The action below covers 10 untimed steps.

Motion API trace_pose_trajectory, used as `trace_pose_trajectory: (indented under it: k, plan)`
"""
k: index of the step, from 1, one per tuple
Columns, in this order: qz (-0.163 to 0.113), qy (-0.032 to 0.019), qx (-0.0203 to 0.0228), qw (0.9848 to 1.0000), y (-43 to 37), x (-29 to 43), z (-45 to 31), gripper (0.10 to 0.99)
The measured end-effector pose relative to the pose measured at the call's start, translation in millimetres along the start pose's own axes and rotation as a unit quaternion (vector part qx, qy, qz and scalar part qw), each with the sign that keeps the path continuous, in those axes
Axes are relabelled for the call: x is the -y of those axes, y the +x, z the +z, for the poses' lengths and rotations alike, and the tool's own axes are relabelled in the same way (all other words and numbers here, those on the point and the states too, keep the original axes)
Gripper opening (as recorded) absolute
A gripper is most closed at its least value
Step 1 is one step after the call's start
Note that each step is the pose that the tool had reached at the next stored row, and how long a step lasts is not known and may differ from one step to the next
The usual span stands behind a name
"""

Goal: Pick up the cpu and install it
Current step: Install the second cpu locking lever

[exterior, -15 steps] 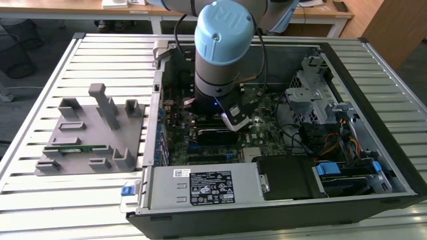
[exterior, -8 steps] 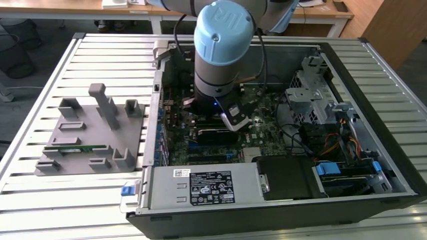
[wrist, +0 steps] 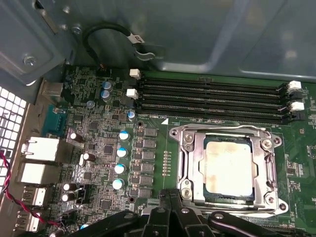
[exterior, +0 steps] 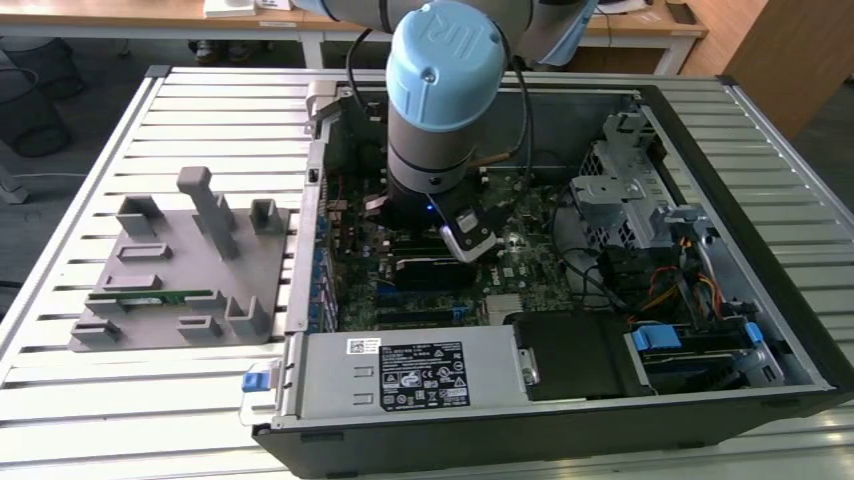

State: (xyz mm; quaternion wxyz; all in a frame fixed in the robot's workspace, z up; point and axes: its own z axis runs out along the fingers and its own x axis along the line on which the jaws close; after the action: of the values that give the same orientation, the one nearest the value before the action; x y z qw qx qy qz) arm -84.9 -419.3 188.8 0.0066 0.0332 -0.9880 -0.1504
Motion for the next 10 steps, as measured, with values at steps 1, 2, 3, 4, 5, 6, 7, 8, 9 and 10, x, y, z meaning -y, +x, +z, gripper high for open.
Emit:
trace_pose_trajectory:
  k: [1,2,3,4,5,6,7,8,9,10]
  plan:
    - [0.0,-0.0001,0.0,1.0,0.0,0.0,0.1,0.106]
    - [0.0,-0.0001,0.0001,1.0,0.0,0.0,0.2,0.106]
    - [0.0,-0.0001,0.0001,1.0,0.0,0.0,0.2,0.106]
    - [0.0,-0.0002,0.0001,1.0,0.1,0.0,0.2,0.106]
    - [0.0,-0.0004,0.0001,1.0,0.1,0.0,0.1,0.106]
    - [0.0,-0.0004,0.0001,1.0,0.2,-0.1,-0.2,0.106]
    - [0.0,-0.0004,0.0001,1.0,0.2,-0.3,-1.0,0.106]
    - [0.0,-0.001,0.0002,1.0,0.2,-0.7,-1.9,0.106]
    - [0.0,-0.0014,0.0003,1.0,0.2,-1.1,-3.1,0.106]
    - [0.0,-0.0018,0.0003,1.0,0.3,-1.6,-4.7,0.106]
